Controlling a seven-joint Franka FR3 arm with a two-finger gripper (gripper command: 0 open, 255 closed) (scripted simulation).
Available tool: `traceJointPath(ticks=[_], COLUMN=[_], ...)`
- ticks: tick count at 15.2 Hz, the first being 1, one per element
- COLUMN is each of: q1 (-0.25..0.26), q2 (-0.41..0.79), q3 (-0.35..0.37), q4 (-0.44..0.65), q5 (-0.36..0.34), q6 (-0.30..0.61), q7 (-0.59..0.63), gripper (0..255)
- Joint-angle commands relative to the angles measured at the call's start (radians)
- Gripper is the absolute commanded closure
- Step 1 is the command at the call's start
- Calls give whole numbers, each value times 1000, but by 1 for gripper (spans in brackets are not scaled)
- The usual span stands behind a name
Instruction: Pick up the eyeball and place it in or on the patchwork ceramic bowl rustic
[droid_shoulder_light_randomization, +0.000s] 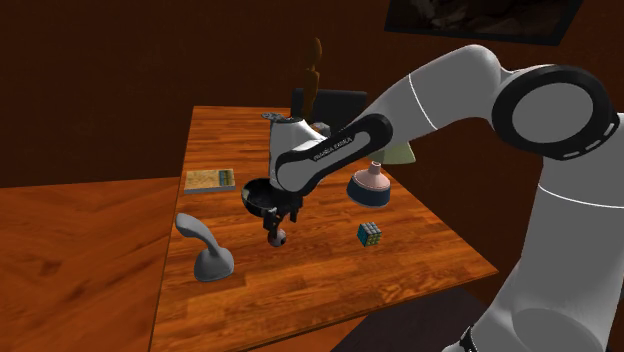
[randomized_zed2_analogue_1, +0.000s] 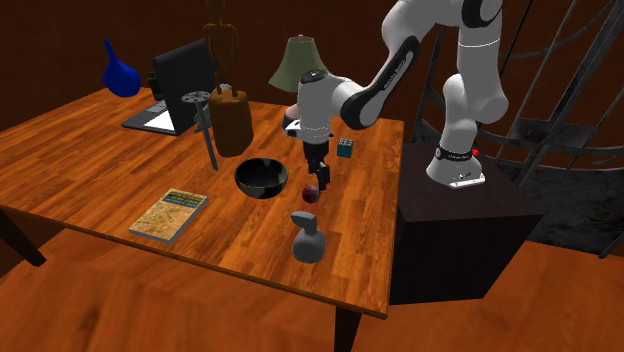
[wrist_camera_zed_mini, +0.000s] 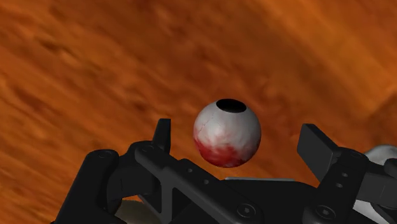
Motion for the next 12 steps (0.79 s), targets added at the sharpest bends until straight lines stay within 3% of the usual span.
traceJointPath(ticks=[1,12], q1=[5,12], q2=[37,95], q3=[-1,-10], q4=[18,1], q5=[-7,-25], q6=[18,92], q7=[6,18], gripper=[0,0])
